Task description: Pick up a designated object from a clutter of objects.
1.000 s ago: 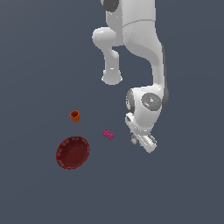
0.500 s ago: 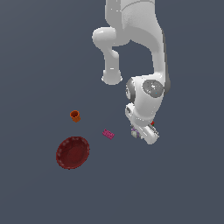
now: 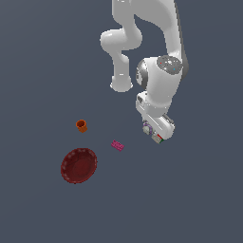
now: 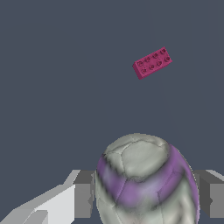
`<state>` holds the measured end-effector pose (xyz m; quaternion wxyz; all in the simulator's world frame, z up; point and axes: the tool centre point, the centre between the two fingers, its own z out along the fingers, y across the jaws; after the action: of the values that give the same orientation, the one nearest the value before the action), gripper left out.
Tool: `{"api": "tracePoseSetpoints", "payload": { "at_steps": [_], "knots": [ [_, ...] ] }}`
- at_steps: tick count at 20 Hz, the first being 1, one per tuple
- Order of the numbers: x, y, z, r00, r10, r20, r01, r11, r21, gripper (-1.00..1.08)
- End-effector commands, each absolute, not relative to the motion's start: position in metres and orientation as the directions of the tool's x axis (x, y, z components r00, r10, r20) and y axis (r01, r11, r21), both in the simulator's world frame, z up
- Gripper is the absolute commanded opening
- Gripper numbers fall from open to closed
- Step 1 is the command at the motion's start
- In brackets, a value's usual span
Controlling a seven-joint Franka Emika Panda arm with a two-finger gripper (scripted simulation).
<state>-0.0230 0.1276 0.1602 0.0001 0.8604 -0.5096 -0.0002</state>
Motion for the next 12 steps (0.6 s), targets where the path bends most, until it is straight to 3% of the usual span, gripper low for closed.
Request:
{"api": "tracePoseSetpoints", "payload": {
  "at_steps": [1, 12],
  "knots": [
    [-0.033, 0.127, 0.181, 0.48, -0.877, 0.0, -0.877, -0.48, -0.001, -1.0],
    [-0.078, 0.122, 0.275, 0.48, -0.877, 0.0, -0.877, -0.48, 0.0, -1.0]
  ]
}}
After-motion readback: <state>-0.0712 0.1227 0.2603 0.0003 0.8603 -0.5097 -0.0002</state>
